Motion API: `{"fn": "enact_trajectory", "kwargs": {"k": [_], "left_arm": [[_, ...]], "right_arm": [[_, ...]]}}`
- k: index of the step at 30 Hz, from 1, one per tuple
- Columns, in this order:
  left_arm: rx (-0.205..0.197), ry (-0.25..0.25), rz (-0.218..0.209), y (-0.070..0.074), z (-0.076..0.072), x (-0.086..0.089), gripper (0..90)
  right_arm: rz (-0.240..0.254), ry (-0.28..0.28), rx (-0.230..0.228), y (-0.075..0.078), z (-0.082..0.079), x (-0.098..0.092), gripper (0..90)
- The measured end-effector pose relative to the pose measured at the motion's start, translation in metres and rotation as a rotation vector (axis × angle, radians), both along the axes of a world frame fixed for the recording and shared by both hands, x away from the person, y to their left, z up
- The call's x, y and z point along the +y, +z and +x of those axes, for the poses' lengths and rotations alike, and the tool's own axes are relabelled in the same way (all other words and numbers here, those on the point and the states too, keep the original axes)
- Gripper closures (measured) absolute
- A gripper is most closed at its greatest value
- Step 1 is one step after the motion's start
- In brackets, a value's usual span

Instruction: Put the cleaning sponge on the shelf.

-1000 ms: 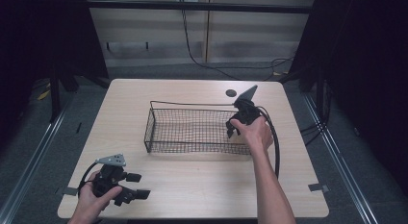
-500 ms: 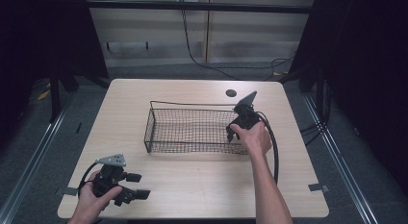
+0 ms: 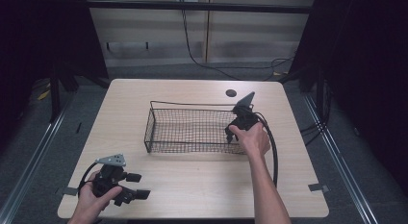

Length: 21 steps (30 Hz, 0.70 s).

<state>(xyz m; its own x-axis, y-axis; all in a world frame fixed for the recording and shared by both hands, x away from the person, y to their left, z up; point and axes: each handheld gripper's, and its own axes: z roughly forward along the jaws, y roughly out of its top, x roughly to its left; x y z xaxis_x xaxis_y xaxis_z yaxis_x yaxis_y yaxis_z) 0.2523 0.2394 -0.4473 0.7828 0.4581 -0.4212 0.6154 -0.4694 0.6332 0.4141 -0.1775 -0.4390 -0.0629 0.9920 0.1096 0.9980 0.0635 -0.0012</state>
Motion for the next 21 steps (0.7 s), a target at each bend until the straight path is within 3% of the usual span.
{"fn": "enact_trajectory", "kwargs": {"k": [21], "left_arm": [[0.003,-0.003,0.0,0.0006,-0.0002,0.0,19.7]], "right_arm": [[-0.022,-0.006,0.013,-0.0044,-0.0022,0.0024,23.3]]}}
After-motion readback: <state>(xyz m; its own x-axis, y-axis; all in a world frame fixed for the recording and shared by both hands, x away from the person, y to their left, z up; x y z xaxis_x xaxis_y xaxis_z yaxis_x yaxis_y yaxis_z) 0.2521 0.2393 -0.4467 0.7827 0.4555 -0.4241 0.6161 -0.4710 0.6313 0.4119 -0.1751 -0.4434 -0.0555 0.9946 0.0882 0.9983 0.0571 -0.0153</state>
